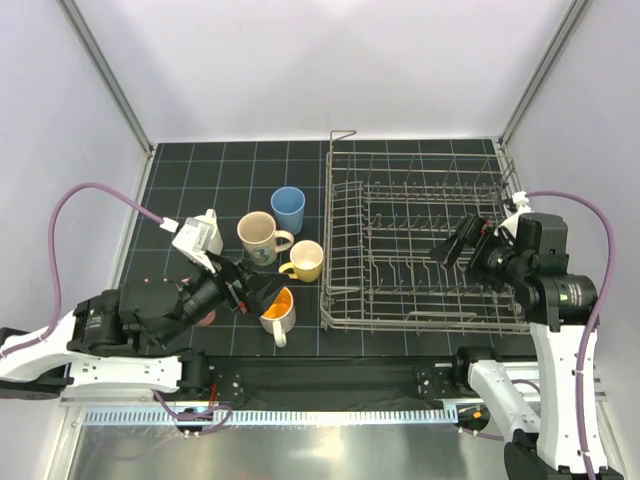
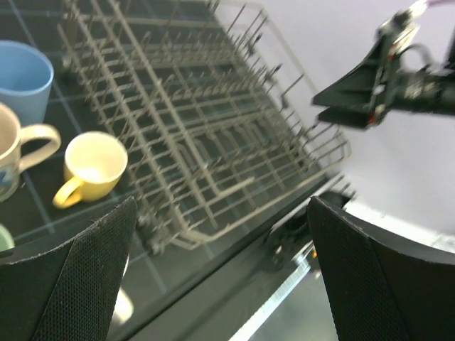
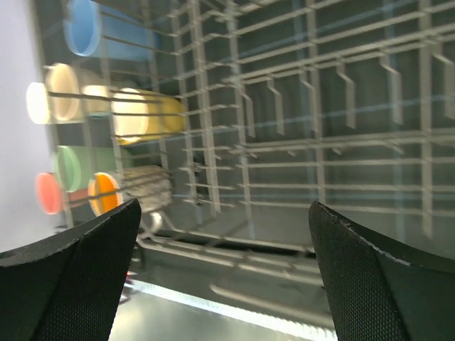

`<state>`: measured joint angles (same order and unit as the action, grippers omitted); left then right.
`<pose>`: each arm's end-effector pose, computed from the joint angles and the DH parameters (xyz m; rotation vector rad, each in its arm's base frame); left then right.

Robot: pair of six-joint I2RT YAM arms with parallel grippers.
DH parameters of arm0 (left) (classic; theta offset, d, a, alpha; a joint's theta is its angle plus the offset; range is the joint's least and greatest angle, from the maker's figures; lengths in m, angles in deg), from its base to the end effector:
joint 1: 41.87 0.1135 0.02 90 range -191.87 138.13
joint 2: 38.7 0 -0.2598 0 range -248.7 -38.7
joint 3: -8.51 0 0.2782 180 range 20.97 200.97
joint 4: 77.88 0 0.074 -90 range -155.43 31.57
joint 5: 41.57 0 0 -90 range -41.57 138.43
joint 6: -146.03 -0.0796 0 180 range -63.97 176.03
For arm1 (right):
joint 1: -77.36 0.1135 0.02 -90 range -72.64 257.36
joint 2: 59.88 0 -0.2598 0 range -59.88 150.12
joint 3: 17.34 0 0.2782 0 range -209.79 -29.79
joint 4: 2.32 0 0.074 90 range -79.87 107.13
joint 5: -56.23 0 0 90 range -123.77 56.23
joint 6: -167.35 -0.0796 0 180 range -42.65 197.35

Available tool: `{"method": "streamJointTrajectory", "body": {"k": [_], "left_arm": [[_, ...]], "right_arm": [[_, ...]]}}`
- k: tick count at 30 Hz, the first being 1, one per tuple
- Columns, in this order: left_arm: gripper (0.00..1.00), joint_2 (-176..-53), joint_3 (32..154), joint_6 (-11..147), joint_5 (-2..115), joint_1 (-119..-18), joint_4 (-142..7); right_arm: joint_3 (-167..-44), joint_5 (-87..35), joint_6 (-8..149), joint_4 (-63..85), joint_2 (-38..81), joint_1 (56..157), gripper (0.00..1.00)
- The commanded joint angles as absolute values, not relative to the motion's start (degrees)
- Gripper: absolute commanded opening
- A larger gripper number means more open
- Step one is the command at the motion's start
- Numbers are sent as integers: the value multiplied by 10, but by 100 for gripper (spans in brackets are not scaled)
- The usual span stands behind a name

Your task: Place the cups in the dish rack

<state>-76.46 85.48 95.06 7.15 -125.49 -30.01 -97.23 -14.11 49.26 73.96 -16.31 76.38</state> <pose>0.0702 -0.1556 0.4283 0.1356 1.7780 -0.9723 0.1705 0.0239 0.3617 0.3958 2.2652 0.6368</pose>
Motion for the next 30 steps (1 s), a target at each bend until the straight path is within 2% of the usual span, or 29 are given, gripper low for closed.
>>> {"method": "streamJointTrajectory", "body": {"k": [1, 9, 15, 20, 22, 23, 25, 30], "left_arm": [[100, -780, 890, 985, 92, -1257, -170], [100, -892, 923, 950, 56, -1239, -174], [100, -1006, 1001, 917, 184, -1067, -167], [100, -1050, 1022, 929, 192, -939, -160], [95, -1064, 1023, 948, 218, -877, -153], [87, -1070, 1027, 974, 224, -858, -131], [79, -1086, 1031, 989, 233, -809, -109], [77, -1133, 1049, 982, 250, -752, -74]], "right_arm": [[-1026, -215, 549, 825, -160, 762, 100], [-994, -113, 549, 790, -151, 762, 100], [-1039, -108, 582, 801, -117, 762, 100], [-1063, -96, 602, 816, -102, 762, 100], [-1074, -92, 606, 823, -97, 762, 100], [-1077, -91, 606, 825, -95, 763, 100], [-1074, -83, 600, 823, -92, 768, 100], [-1057, -65, 592, 806, -87, 774, 100]]}}
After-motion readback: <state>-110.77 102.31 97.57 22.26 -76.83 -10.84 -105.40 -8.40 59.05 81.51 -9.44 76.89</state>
